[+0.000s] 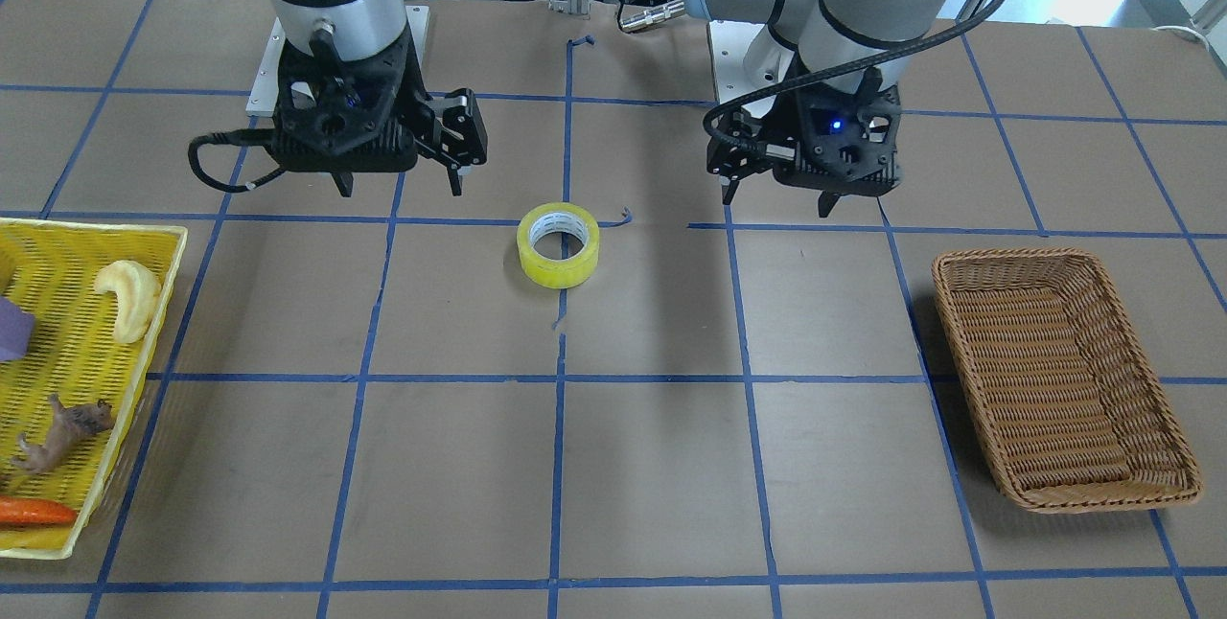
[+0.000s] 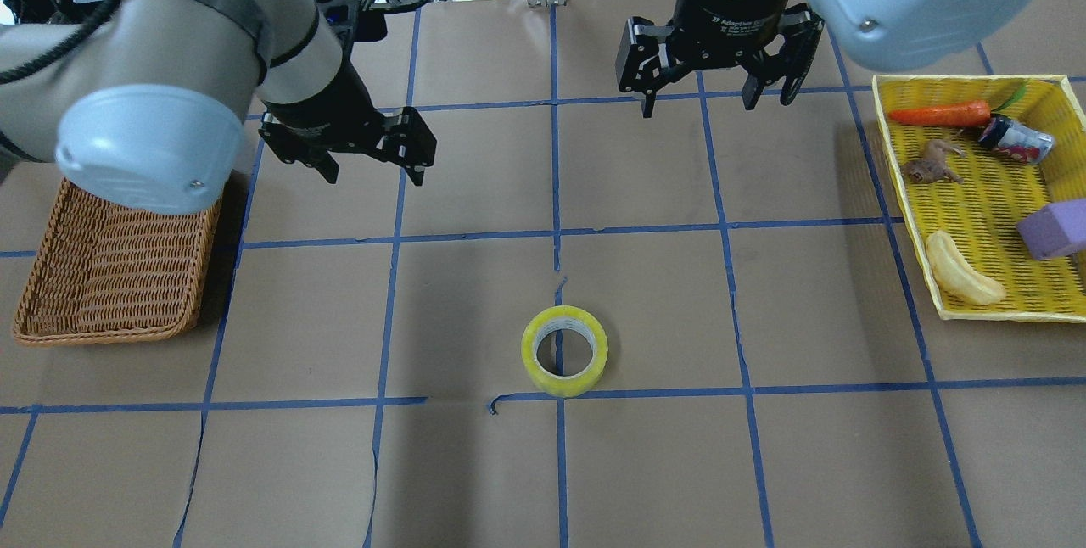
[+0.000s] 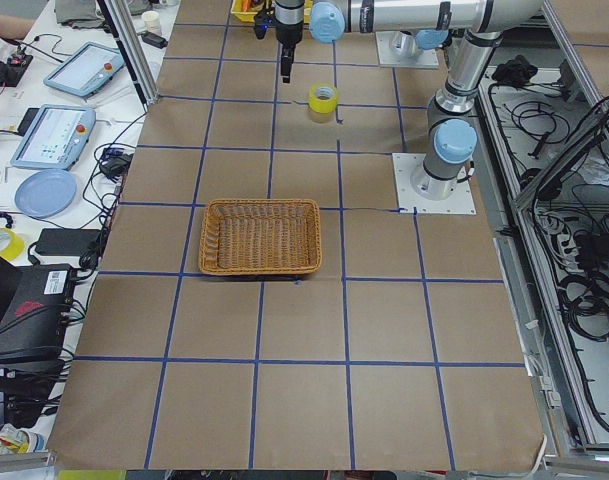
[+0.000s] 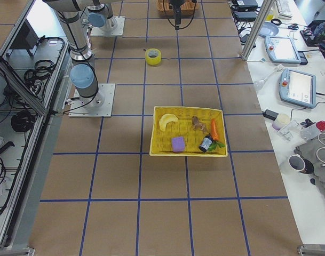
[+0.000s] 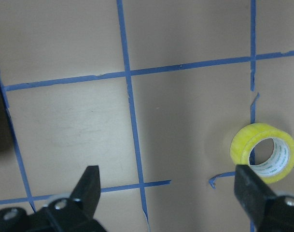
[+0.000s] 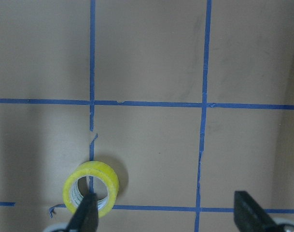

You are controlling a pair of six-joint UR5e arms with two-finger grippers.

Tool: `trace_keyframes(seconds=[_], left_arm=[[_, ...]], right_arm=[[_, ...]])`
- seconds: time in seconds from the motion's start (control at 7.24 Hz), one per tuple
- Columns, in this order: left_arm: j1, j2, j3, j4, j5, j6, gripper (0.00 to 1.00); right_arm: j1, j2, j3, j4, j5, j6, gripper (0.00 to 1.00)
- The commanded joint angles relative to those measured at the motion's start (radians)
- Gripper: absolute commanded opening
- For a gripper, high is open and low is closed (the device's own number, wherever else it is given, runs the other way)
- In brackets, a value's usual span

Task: Transfer tape with both arms
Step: 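Release the tape with the right gripper while the left arm approaches it, then lower the left gripper onto the tape roll's rim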

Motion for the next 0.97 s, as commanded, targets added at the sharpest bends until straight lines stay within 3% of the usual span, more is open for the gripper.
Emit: trace_keyframes(seconds=[0.0,0.14,0.28,0.83], left_arm=[[-0.112,-0.027,-0.21,0.3,0.001,-0.102,1.0],[-0.13,-0.043,-0.297,0.397,-0.002,-0.214,1.0],[-0.171,-0.056,-0.339,0.41,-0.001,-0.28,1.0],[-0.244,-0.142,-0.341,0.404,-0.061,-0.413,1.0]], right_arm=[[-0.003,-0.012,0.011,0.04,0.012,0.011,1.0],[-0.003,-0.012,0.011,0.053,0.003,0.011,1.0],[-0.003,-0.013,0.006,0.05,0.002,0.011,1.0],[-0.009,-0.006,-0.002,0.038,0.012,0.002,1.0]])
